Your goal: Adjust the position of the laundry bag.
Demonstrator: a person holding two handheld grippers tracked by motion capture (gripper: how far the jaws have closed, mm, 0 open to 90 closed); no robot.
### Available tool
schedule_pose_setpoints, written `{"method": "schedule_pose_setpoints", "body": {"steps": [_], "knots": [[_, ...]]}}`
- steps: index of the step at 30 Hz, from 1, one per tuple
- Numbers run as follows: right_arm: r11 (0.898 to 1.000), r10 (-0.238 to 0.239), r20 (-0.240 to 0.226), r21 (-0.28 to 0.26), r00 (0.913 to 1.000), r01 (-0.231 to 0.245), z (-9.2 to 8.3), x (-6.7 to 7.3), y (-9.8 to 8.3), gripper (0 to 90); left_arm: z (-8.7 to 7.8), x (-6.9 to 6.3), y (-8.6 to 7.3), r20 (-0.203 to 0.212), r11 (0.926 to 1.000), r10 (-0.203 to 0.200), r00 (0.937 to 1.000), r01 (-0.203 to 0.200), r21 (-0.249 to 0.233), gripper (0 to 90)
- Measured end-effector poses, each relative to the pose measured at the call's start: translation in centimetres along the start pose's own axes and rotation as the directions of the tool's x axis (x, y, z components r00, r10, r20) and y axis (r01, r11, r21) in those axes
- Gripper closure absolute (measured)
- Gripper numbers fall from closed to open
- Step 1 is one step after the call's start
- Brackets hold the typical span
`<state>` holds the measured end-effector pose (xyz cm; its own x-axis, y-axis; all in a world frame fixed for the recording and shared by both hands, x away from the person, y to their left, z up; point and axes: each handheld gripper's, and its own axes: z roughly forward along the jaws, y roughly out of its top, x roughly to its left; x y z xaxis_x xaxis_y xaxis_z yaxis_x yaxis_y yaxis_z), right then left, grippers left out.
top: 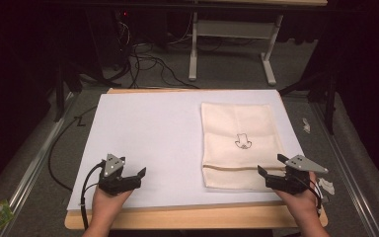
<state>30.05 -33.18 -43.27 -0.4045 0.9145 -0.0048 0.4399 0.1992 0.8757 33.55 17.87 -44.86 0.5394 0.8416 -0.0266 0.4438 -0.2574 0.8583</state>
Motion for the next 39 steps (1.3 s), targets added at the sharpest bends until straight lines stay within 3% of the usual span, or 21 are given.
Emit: {"method": "schedule_pose_setpoints", "body": {"steps": [3, 6, 7, 14, 17, 20, 25, 29, 32, 34, 36, 39], "knots": [[1.000, -0.003, 0.001, -0.005, 1.0000, 0.003, -0.4, -0.1, -0.1, 14.5, -0.1, -0.9, 0.2, 0.014, 0.9996, 0.025, 0.9996, -0.025, -0.017, 16.0], [1.000, 0.003, 0.000, 0.001, 1.0000, -0.003, -0.4, -0.1, -0.1, 14.5, 0.0, -1.2, 0.2, 0.021, 0.9995, 0.022, 0.9995, -0.021, -0.025, 16.7], [1.000, 0.012, 0.000, 0.002, 0.9999, -0.012, -0.4, -0.4, -0.2, 14.7, 0.2, -1.2, 0.1, 0.039, 0.9998, 0.009, 0.9992, -0.009, -0.016, 16.6], [0.999, 0.027, 0.003, 0.017, 0.9996, -0.027, -0.1, -0.7, -0.3, 15.1, 1.0, -1.2, 0.1, 0.047, 1.0000, -0.005, 0.9989, 0.005, 0.000, 17.4], [1.000, 0.023, 0.006, 0.021, 0.9997, -0.023, -0.1, -0.8, -0.3, 15.2, 1.8, -1.7, 0.6, 0.076, 0.9995, -0.033, 0.9965, 0.033, -0.001, 19.0], [1.000, 0.021, 0.012, 0.019, 0.9997, -0.021, -0.2, -0.8, -0.3, 15.3, 2.3, -2.3, 0.9, 0.093, 0.9996, -0.029, 0.9953, 0.029, 0.000, 19.7], [0.999, 0.037, 0.018, 0.019, 0.9992, -0.037, -0.3, -1.4, -0.4, 15.5, 4.7, -4.3, 1.9, 0.140, 0.9996, -0.005, 0.9902, 0.001, 0.029, 24.4], [0.999, 0.046, 0.021, 0.018, 0.9987, -0.046, -0.5, -1.8, -0.5, 15.7, 8.0, -6.6, 3.3, 0.171, 0.9991, -0.014, 0.9851, 0.007, 0.041, 26.9], [0.999, 0.051, 0.026, 0.013, 0.9984, -0.051, -0.6, -1.9, -0.6, 16.1, 10.2, -8.0, 4.1, 0.214, 0.9982, -0.044, 0.9758, 0.034, 0.049, 29.3], [0.999, 0.047, 0.026, 0.012, 0.9986, -0.047, -0.6, -2.0, -0.6, 16.2, 10.9, -8.5, 4.4, 0.221, 0.9983, -0.044, 0.9742, 0.034, 0.049, 29.9], [0.999, 0.050, 0.025, 0.011, 0.9985, -0.050, -0.5, -2.0, -0.6, 16.3, 13.0, -10.0, 5.5, 0.230, 0.9973, -0.020, 0.9729, 0.003, 0.074, 32.5], [0.998, 0.053, 0.022, 0.016, 0.9983, -0.054, -0.5, -2.0, -0.6, 16.4, 14.3, -10.8, 6.3, 0.244, 0.9956, -0.021, 0.9695, -0.002, 0.093, 33.6]]}}
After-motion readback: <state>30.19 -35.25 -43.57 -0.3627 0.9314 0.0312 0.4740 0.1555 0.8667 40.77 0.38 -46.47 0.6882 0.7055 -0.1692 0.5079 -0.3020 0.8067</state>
